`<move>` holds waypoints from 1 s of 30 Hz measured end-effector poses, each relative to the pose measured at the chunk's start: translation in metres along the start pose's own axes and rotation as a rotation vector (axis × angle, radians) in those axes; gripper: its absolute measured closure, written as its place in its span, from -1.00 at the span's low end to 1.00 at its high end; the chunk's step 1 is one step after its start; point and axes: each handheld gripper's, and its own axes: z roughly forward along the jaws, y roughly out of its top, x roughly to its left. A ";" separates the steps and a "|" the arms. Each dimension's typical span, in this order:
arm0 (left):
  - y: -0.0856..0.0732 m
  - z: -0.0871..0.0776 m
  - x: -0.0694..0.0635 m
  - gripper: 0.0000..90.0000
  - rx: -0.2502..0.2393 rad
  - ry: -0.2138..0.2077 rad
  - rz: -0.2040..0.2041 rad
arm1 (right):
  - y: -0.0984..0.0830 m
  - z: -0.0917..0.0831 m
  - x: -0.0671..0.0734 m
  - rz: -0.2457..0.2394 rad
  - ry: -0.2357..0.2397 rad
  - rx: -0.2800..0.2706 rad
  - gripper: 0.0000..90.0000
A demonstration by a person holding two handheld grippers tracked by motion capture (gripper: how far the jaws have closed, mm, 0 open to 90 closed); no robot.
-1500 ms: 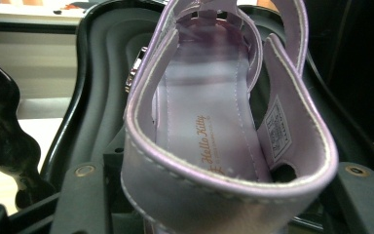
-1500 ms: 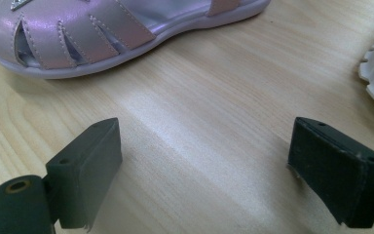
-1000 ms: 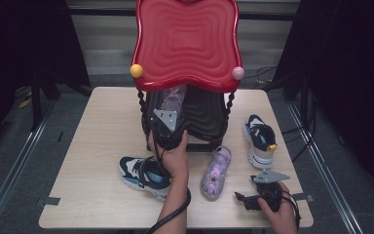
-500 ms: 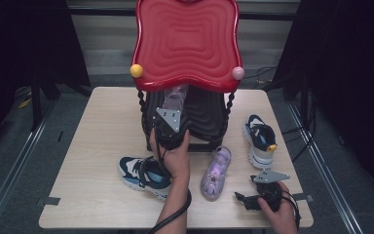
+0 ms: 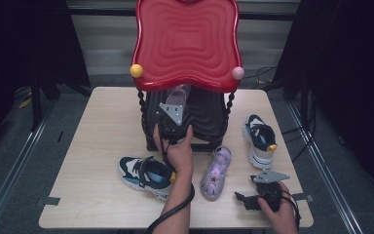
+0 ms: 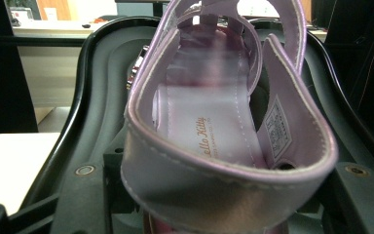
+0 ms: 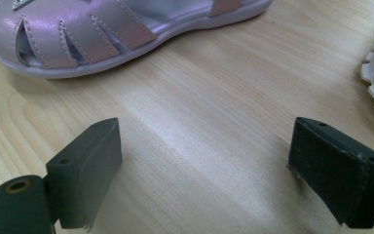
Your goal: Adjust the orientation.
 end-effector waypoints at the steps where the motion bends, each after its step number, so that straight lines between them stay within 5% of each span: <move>1: -0.001 0.002 0.000 -0.18 0.006 -0.003 -0.007 | 0.000 0.000 0.000 0.000 0.002 -0.001 -0.75; 10: -0.010 0.021 0.001 -0.18 -0.001 0.019 -0.066 | 0.000 0.000 0.000 0.001 0.000 0.000 -0.75; 30: -0.021 0.037 0.001 -0.22 0.019 0.033 -0.042 | 0.000 0.000 0.000 0.001 0.001 0.000 -0.75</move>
